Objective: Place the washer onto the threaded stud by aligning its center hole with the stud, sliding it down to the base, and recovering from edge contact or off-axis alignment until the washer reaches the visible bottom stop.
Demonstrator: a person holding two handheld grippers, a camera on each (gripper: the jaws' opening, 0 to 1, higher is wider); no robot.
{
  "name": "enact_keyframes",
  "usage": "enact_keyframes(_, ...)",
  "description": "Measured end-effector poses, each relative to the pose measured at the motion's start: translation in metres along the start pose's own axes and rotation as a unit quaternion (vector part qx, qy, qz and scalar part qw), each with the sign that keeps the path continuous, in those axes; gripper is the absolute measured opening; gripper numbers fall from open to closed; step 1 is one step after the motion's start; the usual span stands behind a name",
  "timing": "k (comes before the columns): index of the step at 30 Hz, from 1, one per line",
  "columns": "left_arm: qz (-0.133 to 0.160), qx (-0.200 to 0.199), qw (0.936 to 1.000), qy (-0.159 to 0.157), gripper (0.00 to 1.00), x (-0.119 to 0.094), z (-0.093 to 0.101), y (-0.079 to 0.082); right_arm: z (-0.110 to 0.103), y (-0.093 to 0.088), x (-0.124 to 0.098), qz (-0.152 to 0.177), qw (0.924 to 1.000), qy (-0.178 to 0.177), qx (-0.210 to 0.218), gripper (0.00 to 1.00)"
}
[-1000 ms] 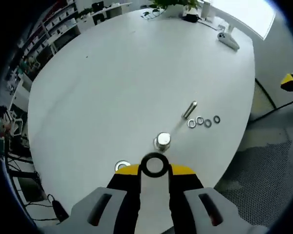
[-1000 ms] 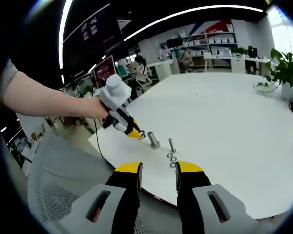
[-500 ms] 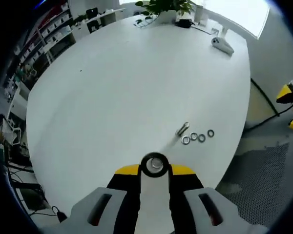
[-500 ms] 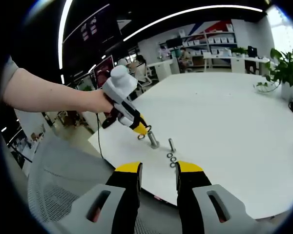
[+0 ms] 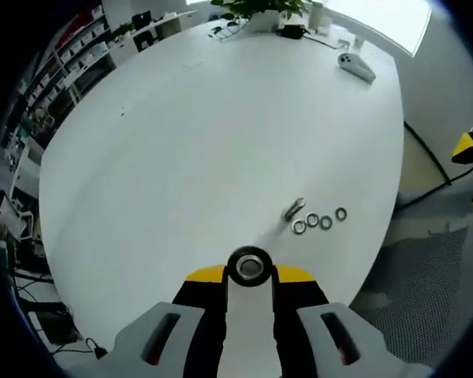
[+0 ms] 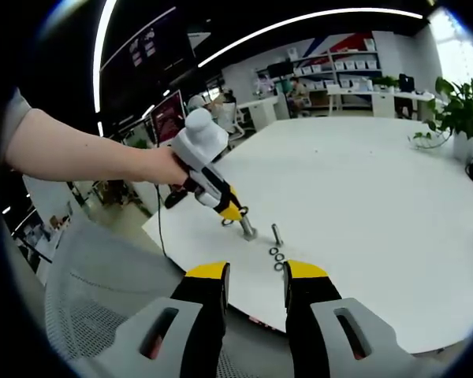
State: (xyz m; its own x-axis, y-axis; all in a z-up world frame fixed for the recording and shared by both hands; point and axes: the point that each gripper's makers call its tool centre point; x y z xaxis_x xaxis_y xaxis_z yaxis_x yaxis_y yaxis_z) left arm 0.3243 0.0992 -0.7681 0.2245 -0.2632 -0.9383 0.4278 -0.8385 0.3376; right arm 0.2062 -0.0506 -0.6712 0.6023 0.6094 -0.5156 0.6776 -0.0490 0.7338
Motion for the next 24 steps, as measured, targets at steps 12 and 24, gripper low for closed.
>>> enact_keyframes(12,-0.013,0.017,0.9998,-0.006,0.19,0.002,0.001,0.000,0.000,0.000,0.000,0.001,1.0000,0.000,0.002,0.30)
enact_keyframes(24,-0.036,0.033,0.9987,-0.013,0.19,0.014,0.001,-0.004,0.001,0.001,-0.001,0.003,1.0000,-0.002,0.004,0.30)
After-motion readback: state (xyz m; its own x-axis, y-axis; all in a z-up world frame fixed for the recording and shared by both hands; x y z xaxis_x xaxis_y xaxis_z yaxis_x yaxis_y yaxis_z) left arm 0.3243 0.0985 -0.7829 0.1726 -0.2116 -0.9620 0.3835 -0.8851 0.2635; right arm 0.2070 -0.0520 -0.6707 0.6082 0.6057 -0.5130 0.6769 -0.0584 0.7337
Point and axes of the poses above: the point that each gripper's makers call its tool centre point, and the gripper's own axes: x roughly forward along the fingers, z roughly to its right, y roughly out of its top, and after that the axes turned 12 degrees about x, right-handed
